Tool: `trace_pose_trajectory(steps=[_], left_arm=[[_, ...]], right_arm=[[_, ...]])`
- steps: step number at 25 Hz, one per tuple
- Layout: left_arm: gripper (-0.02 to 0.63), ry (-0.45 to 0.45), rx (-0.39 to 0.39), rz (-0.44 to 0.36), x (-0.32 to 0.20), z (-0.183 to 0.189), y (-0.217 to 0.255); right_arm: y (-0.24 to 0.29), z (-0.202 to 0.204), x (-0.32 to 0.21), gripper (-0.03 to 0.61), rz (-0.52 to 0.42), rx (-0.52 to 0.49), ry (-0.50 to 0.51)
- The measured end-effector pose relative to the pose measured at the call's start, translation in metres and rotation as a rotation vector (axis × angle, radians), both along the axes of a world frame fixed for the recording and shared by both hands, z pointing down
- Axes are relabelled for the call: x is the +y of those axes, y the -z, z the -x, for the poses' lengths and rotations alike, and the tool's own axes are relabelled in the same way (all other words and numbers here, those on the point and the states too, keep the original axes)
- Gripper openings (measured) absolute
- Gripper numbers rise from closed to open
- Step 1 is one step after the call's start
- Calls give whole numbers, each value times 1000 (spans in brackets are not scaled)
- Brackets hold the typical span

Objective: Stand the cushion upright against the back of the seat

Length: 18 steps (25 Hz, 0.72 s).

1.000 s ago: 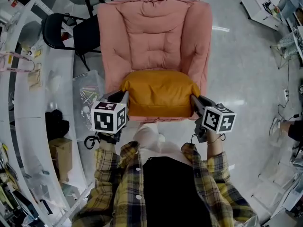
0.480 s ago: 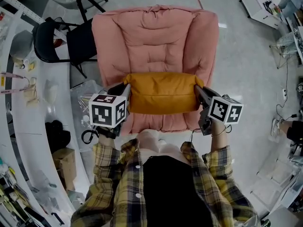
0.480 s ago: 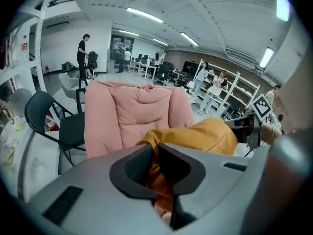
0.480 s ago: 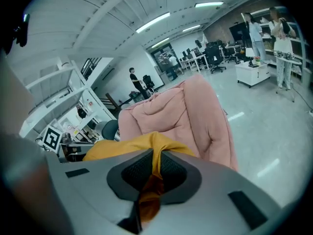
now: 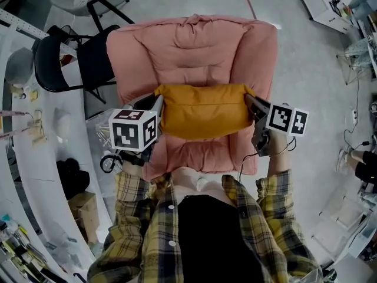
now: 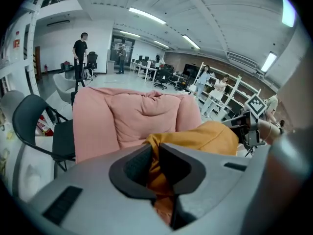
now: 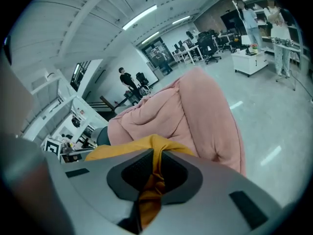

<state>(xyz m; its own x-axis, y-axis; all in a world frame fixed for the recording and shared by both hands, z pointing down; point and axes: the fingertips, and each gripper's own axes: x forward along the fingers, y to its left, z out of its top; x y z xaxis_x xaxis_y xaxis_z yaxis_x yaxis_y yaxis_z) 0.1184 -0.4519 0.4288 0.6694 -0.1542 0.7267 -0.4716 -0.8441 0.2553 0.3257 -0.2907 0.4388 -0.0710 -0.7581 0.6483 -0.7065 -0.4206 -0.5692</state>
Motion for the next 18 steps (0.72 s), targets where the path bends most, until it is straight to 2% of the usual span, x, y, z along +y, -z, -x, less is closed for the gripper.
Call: trace_pose_trajectory(steps=[5,18], left_arm=[[41,-9,-15,-6,-28,-24,-8],[41,-26,-39,41,-87,-64,-36]], right_arm=[[-10,-24,-28,38,34,-34,2],[-37,-66,-89,38,98,-128,27]])
